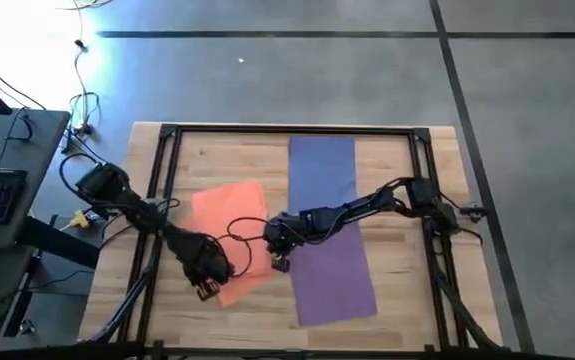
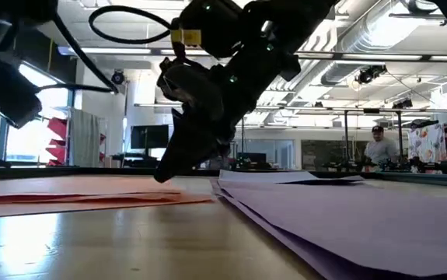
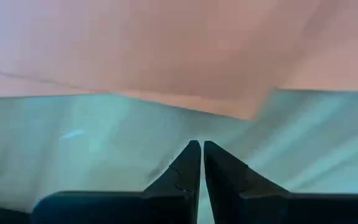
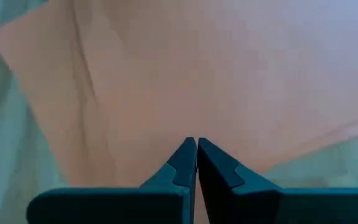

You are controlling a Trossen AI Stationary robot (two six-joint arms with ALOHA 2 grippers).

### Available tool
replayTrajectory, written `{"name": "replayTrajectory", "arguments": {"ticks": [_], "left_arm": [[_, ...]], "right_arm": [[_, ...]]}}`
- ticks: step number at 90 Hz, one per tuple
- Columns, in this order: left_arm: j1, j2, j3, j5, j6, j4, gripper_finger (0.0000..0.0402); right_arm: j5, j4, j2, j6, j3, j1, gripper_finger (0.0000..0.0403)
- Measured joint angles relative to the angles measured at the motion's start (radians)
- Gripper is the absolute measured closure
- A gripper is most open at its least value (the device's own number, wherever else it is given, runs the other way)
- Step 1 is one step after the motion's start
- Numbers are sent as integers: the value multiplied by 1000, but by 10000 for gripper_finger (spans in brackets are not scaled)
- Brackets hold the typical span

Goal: Organize paper
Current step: Adjust the stacked colored papers on the table

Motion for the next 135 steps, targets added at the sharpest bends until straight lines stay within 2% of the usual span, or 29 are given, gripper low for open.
{"name": "replayTrajectory", "arguments": {"ticks": [16,23,43,60,93,100,107,121,135], "left_arm": [[-47,-11,50,-79,-110,-216,402],[-62,-11,30,-78,-156,-227,401],[-86,-15,-87,-48,-212,-6,401],[-52,-17,-119,-94,-164,-17,401],[44,-33,-128,-426,-6,-183,401],[55,-51,-135,-542,2,-233,401],[69,-63,-131,-605,5,-213,401],[135,-78,-137,-631,48,-241,401],[182,-80,-123,-668,24,-369,401]], "right_arm": [[205,-110,-53,39,1,0,403],[254,-161,-60,70,3,-1,403],[107,-159,-10,78,1,-15,403],[5,-119,7,71,3,-13,403],[-96,-50,13,55,1,0,403],[-97,-29,13,53,1,1,403],[-83,-11,10,51,1,1,403],[-4,-13,-13,55,1,1,403],[89,-34,-46,59,1,-18,403]]}}
